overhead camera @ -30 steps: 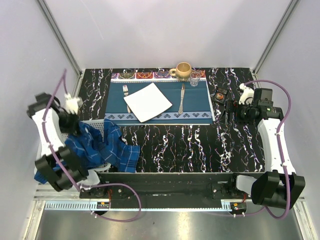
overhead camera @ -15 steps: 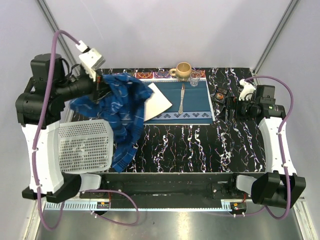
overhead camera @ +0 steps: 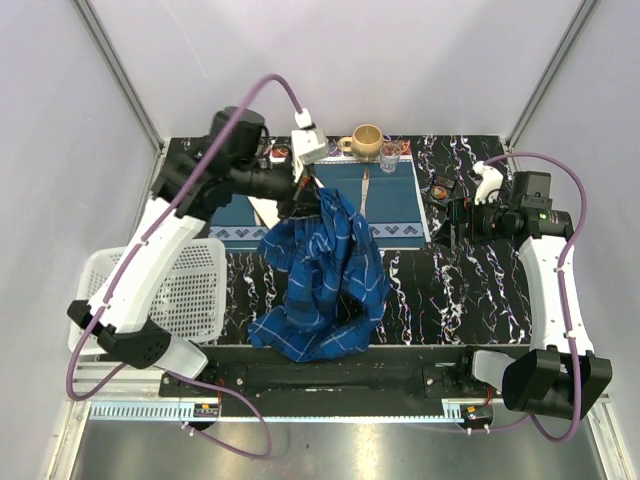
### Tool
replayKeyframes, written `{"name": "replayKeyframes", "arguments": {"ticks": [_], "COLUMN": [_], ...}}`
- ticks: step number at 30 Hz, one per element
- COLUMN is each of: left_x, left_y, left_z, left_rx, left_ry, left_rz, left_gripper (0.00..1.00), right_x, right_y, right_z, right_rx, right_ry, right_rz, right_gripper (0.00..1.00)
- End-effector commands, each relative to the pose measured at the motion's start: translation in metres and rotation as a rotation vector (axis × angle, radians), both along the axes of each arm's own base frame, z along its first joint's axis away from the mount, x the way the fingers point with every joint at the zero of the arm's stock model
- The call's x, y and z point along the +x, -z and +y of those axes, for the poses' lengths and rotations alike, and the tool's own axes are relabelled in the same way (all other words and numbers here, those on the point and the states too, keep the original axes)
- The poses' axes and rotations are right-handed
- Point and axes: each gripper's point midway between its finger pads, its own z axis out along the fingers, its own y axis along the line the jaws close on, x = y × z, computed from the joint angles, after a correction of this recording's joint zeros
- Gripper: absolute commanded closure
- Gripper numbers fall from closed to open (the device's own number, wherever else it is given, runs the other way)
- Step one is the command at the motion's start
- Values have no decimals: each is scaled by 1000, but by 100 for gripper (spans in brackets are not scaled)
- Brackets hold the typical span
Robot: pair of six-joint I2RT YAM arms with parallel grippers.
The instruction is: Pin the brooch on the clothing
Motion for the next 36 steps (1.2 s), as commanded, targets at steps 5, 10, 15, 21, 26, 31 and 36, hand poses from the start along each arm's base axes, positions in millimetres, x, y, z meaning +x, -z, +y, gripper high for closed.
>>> {"name": "replayKeyframes", "arguments": {"ticks": [5,10,15,21,26,31,36], "left_x": [12,19,-9,52,138,180,101], "left_y": [117,195,255,185,62,-45,-58], "left_z": [24,93,133,95,43,34,26], "left_rx": [181,416,620,412,162,-74,-84], "left_ry": [87,76,190,-65,-267,-476,-287], "left_rz": [-31,8,-54,61,34,-142,-272], "left_gripper": [100,100,100,100,100,100,100], "right_x": [-13,-18,-19,-7,17,30,28], "right_y": [0,7,18,23,6,-7,-4], "right_z": [-1,-1,4,14,14,14,12], "right_rx": [-52,-54,-22,50,84,107,91], "right_ry": [-74,-84,-100,-97,-61,-46,-39], "right_rz": [-10,23,64,103,109,114,115], "right_gripper": [0,0,0,0,0,0,0]}}
